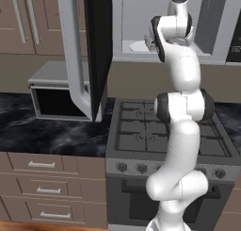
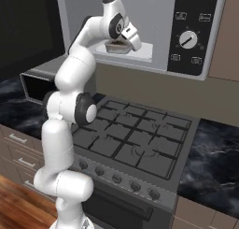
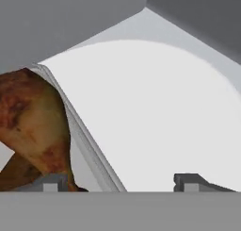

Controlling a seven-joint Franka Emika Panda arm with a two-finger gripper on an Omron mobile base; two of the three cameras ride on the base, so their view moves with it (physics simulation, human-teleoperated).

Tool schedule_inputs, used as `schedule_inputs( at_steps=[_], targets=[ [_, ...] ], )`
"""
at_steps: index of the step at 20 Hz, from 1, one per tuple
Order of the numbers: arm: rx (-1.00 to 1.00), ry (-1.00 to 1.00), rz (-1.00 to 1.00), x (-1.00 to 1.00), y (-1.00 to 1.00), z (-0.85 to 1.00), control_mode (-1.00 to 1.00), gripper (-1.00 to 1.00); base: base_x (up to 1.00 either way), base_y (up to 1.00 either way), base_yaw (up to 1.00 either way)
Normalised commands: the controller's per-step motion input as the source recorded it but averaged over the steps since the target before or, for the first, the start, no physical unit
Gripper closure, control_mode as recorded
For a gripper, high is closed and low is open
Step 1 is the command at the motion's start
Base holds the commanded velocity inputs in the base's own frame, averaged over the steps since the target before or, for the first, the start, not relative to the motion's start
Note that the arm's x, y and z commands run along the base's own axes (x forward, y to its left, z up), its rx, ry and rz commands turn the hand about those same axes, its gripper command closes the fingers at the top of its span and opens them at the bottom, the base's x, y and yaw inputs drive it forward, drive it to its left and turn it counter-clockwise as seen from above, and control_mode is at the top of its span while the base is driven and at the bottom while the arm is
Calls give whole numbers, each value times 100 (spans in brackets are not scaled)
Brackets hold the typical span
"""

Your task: Place the tupperware containing the chicken drumstick and sweet potato meal in the microwave. Close the microwave door and press the start button to reheat the meal.

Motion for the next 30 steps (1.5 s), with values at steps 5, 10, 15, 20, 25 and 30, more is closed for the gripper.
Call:
schedule_inputs(
  at_steps=[5,10,15,20,25,30],
  targets=[
    [-11,-33,0,-26,0,-11,-100,-100,0,0,0],
    [-15,-31,0,-47,10,-36,-100,-100,0,0,0],
    [-10,-21,0,-88,3,-8,-100,-100,0,0,0],
    [-1,-7,2,-100,0,15,-100,-100,0,0,0],
    [-7,0,12,-100,16,8,-100,-100,0,0,0],
    [-18,8,22,-100,26,33,-100,-100,0,0,0]
  ],
)
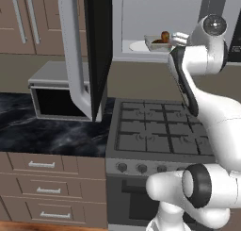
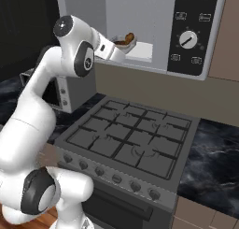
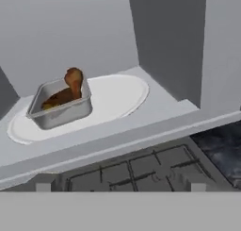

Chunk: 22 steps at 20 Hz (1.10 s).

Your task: Place the tupperware containing the chicken drumstick and sweet potato meal in the microwave. Close the microwave door and press the start button to reheat the meal.

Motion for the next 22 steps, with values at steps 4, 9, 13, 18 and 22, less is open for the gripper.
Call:
schedule_inputs(
  at_steps=[4,9,13,18,22],
  targets=[
    [-29,7,32,-100,32,31,-100,-100,0,0,0],
    [-34,4,35,-100,34,11,-100,-100,0,0,0],
    [-35,1,32,-100,25,1,-100,-100,0,0,0],
    [-36,0,17,-83,28,2,-100,-100,0,0,0],
    [-39,0,7,-61,43,2,-100,-100,0,0,0]
  ],
)
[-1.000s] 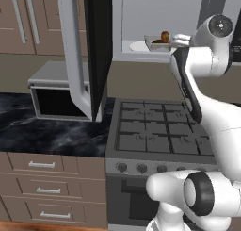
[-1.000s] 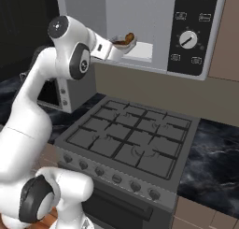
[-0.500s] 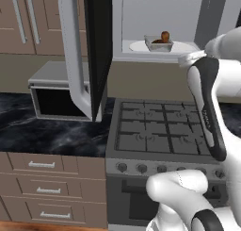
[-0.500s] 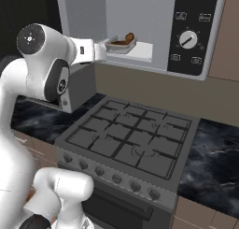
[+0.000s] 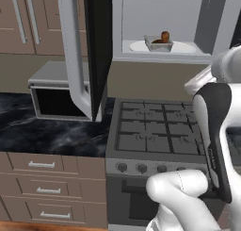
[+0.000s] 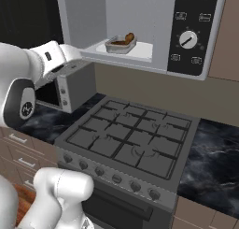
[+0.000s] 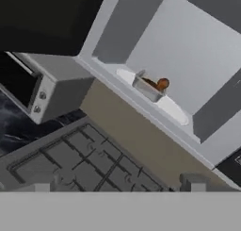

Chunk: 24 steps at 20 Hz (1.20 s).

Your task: Place the tupperware containing the chicken drumstick and sweet potato meal in the microwave. Close the microwave door and press the start button to reheat the meal.

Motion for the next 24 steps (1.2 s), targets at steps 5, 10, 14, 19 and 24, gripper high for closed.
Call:
schedule_inputs(
  at_steps=[5,10,14,19,24],
  targets=[
    [-40,0,1,-38,28,-4,-100,-100,0,0,0],
    [-34,-1,0,-60,19,0,-100,-100,0,0,0],
    [-30,0,0,-69,16,1,-100,-100,0,0,0],
    [-31,0,0,-61,38,11,-100,-100,0,0,0],
    [-33,0,0,-50,72,20,-100,-100,0,0,0]
  ],
)
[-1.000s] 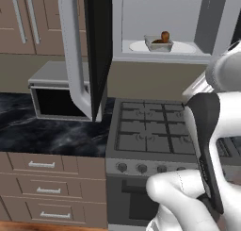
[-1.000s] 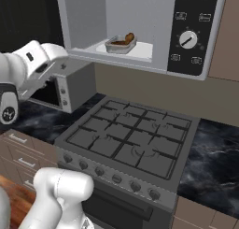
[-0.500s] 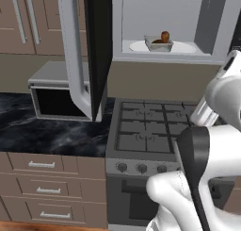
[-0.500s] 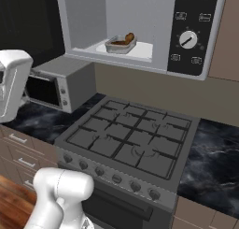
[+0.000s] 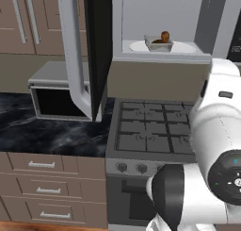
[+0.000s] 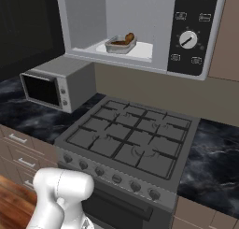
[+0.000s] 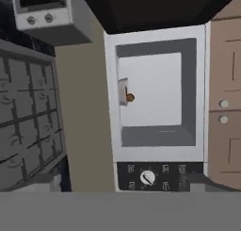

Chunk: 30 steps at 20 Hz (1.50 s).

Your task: Place the tupperware containing the chicken drumstick and sweet potato meal in the microwave. Close the microwave door and press the start button to reheat the meal.

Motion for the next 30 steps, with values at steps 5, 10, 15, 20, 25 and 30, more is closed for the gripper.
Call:
schedule_inputs(
  at_steps=[5,10,15,20,25,30],
  targets=[
    [-30,0,0,-38,98,15,-100,-100,0,0,0],
    [-21,0,0,-26,95,5,-100,-100,0,0,0],
    [-17,-2,0,-7,92,0,-100,-100,0,0,0],
    [-13,-1,0,0,90,0,-100,-100,0,0,0],
    [-7,0,0,9,77,0,-100,-100,0,0,0],
    [-1,0,-1,39,32,0,-100,-100,0,0,0]
  ],
)
